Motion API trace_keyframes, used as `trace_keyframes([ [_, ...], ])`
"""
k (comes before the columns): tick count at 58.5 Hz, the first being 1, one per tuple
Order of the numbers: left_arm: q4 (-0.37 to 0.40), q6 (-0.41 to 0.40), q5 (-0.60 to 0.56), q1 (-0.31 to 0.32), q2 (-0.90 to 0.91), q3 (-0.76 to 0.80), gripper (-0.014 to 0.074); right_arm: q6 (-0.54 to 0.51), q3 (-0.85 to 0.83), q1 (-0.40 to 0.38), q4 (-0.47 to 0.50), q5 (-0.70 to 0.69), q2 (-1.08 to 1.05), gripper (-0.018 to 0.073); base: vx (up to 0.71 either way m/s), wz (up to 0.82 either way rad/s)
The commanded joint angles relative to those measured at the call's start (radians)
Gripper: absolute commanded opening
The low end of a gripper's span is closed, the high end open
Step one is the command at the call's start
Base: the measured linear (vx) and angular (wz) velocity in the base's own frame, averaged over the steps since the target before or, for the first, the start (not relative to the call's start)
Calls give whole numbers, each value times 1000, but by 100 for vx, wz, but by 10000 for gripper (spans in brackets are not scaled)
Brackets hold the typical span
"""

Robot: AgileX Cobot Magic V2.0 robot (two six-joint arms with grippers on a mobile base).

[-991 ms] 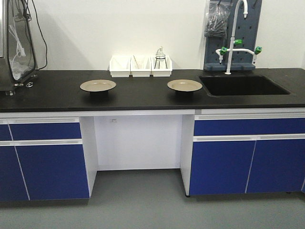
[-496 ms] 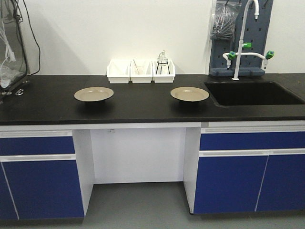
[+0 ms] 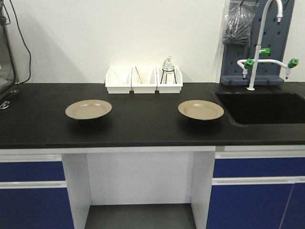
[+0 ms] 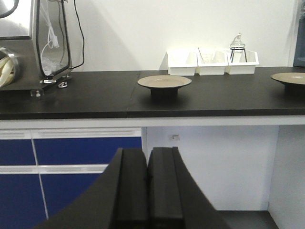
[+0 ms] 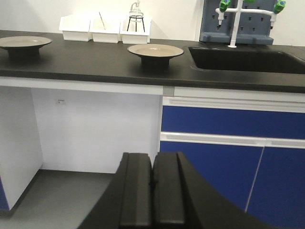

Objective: Arrange circular plates on left workspace
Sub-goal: 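Drive the base up to the counter holding the two tan plates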

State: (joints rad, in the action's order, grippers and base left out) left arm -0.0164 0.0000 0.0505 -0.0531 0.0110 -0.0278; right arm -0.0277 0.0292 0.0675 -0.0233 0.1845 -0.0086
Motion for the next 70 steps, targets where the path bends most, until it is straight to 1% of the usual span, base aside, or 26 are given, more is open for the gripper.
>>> trace_keyframes([
  [1, 6, 0, -80, 3, 15, -12, 3, 1, 7, -5, -15, -82, -17, 0, 46, 1],
  [70, 6, 0, -80, 3, 15, -12, 3, 1, 7, -5, -15, -82, -17, 0, 43, 1],
])
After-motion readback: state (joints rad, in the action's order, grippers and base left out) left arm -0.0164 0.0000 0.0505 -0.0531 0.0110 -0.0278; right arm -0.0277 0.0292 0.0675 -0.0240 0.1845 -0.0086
